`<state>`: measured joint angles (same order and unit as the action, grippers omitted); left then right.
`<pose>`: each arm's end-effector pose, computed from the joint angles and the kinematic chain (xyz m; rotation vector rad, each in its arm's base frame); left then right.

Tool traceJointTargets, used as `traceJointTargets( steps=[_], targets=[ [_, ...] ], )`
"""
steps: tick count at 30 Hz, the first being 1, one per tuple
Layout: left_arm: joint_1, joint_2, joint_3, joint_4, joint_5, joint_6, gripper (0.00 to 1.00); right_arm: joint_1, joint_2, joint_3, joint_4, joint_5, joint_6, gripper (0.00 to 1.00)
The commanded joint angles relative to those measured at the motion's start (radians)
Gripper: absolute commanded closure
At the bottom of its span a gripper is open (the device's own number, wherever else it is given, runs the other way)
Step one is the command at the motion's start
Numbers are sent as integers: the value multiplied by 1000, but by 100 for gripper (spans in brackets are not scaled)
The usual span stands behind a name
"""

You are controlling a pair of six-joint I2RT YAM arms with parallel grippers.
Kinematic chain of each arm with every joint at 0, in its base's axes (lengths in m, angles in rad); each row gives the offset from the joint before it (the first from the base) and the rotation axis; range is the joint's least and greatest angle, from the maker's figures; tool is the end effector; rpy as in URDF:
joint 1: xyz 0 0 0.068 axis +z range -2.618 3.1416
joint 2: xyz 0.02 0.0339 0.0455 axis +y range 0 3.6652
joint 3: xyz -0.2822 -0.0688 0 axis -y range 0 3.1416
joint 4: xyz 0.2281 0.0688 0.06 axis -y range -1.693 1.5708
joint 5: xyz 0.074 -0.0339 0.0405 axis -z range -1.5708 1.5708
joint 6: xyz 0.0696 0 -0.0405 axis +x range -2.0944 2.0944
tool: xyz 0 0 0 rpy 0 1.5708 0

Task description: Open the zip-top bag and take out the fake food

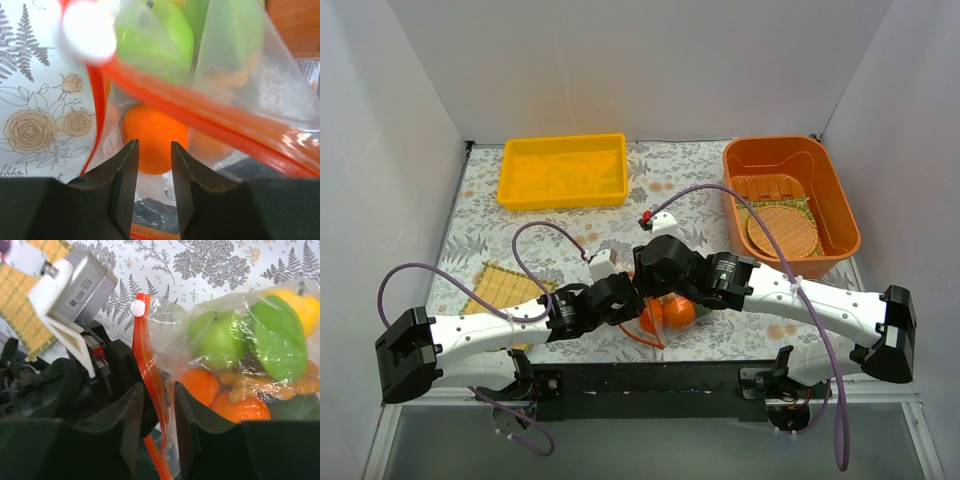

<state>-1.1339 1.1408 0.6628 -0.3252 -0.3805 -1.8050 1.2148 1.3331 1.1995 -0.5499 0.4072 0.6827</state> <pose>0.1202 -0.1963 0.2186 -1.0186 2.3236 -0.9669 0.1285 0.2665 0.3298 -0.3777 2.2235 0.5969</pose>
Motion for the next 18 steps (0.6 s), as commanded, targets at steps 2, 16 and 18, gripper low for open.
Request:
traceJointTargets(
  steps=[2,16,18],
  targets=[
    [5,-32,-135,138,11,-54,65,2,-126,-17,-24,111,11,40],
    [3,-136,-328,434,110,-24,39,-144,-302,-409,40,-31,44,74],
    [3,-138,-342,482,135,-10,36,-144,-293,-426,60,-60,38,76]
  ],
)
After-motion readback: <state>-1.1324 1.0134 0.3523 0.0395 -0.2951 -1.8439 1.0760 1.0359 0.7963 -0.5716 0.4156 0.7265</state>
